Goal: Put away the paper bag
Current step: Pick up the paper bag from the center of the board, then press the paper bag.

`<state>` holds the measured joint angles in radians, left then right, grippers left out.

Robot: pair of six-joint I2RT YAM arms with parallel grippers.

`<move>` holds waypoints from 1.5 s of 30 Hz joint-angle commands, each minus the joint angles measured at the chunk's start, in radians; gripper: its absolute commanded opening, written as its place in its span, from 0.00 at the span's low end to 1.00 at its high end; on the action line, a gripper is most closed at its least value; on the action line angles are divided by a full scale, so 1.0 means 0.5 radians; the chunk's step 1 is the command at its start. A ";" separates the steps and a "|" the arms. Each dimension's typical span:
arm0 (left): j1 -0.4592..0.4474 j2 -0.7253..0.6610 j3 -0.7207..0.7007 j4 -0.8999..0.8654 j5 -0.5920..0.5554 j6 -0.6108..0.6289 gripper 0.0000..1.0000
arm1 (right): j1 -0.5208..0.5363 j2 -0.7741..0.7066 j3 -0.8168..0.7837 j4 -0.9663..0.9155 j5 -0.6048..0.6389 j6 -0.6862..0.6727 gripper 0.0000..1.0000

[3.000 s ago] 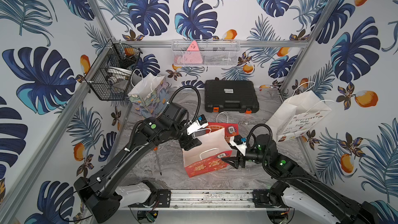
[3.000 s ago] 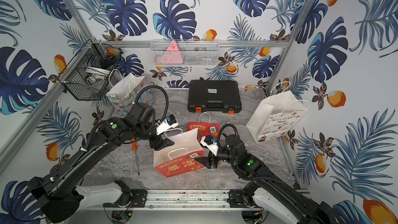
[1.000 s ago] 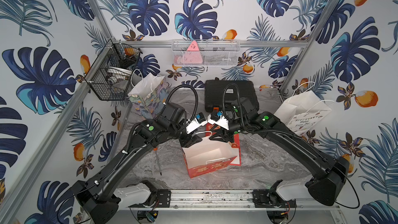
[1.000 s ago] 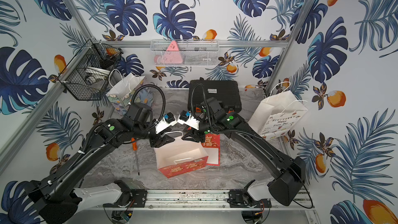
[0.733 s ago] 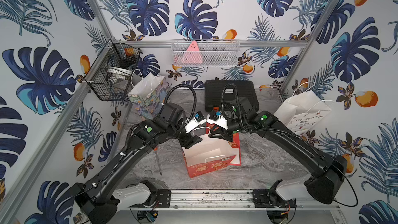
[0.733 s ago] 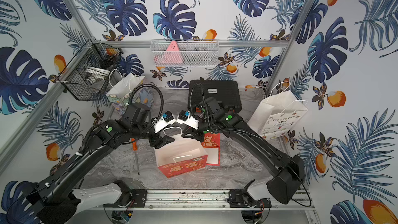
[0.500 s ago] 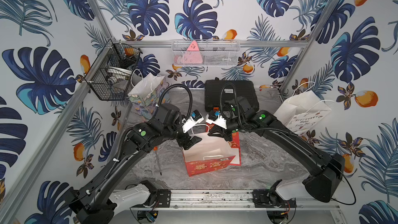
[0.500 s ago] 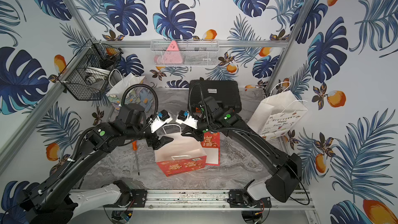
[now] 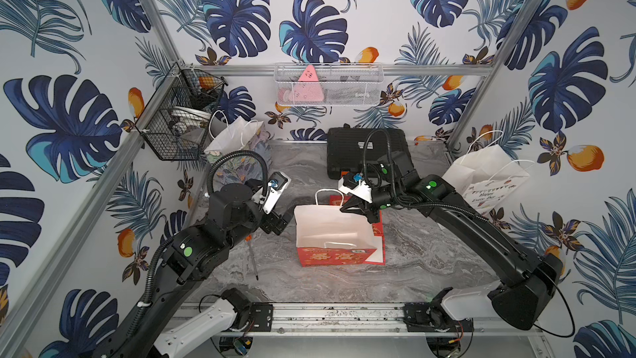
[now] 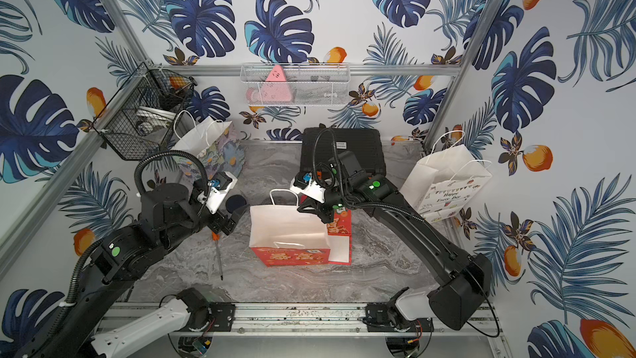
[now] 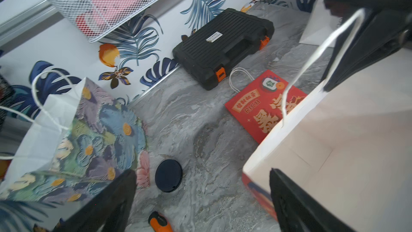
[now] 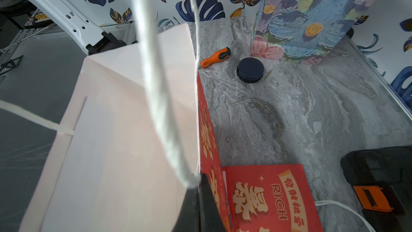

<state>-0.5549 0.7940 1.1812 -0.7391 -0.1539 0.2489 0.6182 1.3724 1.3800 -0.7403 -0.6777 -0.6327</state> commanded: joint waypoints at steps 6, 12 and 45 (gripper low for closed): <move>0.005 -0.341 -0.318 0.174 0.139 0.199 0.95 | -0.202 -0.297 -0.126 -0.041 -0.211 0.025 0.00; 0.004 -0.305 -0.391 -0.128 0.852 0.532 0.94 | -0.390 -0.494 -0.198 -0.065 -0.264 0.111 0.00; -0.030 0.025 -1.264 1.557 1.508 0.004 0.80 | -0.663 -0.614 -0.391 0.403 -0.726 0.640 0.00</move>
<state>-0.5648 0.7994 0.5526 -0.0830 0.5835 0.2829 0.2863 1.0630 1.1946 -0.6090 -0.9913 -0.3576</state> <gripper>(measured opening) 0.805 0.050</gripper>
